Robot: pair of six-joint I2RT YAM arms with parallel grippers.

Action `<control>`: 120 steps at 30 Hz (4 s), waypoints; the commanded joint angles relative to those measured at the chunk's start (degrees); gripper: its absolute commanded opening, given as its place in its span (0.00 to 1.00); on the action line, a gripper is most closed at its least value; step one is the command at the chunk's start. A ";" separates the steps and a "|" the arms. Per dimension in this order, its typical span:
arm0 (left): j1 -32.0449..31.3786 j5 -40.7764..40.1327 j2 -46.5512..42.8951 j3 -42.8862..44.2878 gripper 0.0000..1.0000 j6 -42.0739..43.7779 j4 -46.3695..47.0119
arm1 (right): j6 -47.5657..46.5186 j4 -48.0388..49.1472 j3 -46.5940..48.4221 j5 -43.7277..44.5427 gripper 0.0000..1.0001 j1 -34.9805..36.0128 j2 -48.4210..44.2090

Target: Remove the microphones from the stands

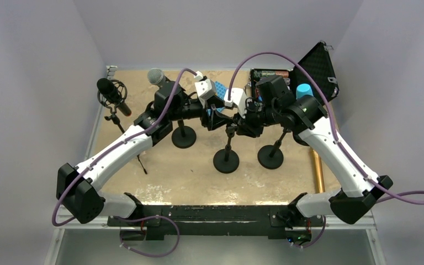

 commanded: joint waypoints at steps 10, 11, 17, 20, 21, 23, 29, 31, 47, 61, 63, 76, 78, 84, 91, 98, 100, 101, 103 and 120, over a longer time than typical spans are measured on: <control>-1.07 0.11 3.08 -13.19 0.63 1.53 -5.14 | -0.04 -9.72 5.16 6.01 0.00 3.88 4.70; -1.14 0.02 2.81 -14.11 0.63 1.48 -4.65 | 0.00 -9.65 4.68 5.96 0.00 3.92 5.01; -1.50 -1.53 2.07 -17.49 0.62 2.03 -3.36 | 0.53 -9.27 2.68 5.31 0.00 4.01 6.25; -1.51 -1.61 2.09 -17.32 0.62 2.63 -3.59 | 0.64 -8.40 1.70 5.69 0.00 4.01 5.67; -1.50 -1.69 2.25 -17.26 0.62 2.84 -3.69 | 0.60 -8.22 1.06 5.88 0.00 4.01 5.61; -1.51 -2.10 2.62 -17.23 0.62 3.24 -3.65 | 0.66 -7.51 -0.33 6.18 0.00 4.01 5.32; -1.51 -2.69 3.92 -17.79 0.62 3.50 -2.99 | 1.39 -4.32 -6.61 5.53 0.00 3.92 4.28; -1.52 -3.03 4.28 -18.16 0.62 3.41 -2.55 | 1.67 -4.15 -7.83 4.89 0.00 3.92 4.53; -0.71 -5.07 -3.49 -9.80 0.69 4.19 -16.04 | 5.88 6.41 -11.10 10.20 0.00 0.35 0.39; 0.49 -8.97 -14.07 -4.75 0.70 7.27 -30.19 | 4.58 25.51 -7.30 19.97 0.00 -3.29 4.78; 0.52 -8.67 -15.06 -4.00 0.70 8.16 -31.72 | 4.86 25.43 -5.42 19.63 0.00 -4.40 6.80; 0.52 -6.33 -18.37 0.57 0.73 21.54 -41.51 | 6.43 26.49 4.75 17.42 0.00 -8.24 17.89; 0.47 -6.39 -18.76 0.24 0.74 21.53 -41.38 | 6.62 25.71 6.24 16.82 0.03 -8.29 19.30; 0.61 -6.74 -19.15 -0.62 0.75 21.72 -40.59 | 6.83 22.21 9.03 16.51 0.67 -8.29 20.19; 0.63 -6.75 -18.06 0.67 0.77 22.48 -40.85 | 13.08 8.57 25.01 1.17 0.84 -8.29 15.70; 0.68 -5.04 -14.53 3.32 0.83 20.73 -39.32 | 13.95 13.31 25.07 -10.62 0.86 -8.34 1.21; 0.69 -4.26 -13.26 4.47 0.83 20.03 -38.84 | 14.12 19.58 18.23 -5.51 0.90 -8.56 -5.42; 0.68 -3.90 -12.51 5.17 0.83 19.83 -38.65 | 14.13 20.62 16.81 -3.24 0.90 -9.01 -7.66; 0.67 -3.03 -11.15 6.38 0.83 19.36 -38.22 | 14.50 17.80 17.61 -0.21 0.90 -11.42 -9.73; 0.69 1.18 -4.19 11.48 0.83 15.16 -33.57 | 12.34 8.53 4.39 19.67 0.93 -28.74 -16.88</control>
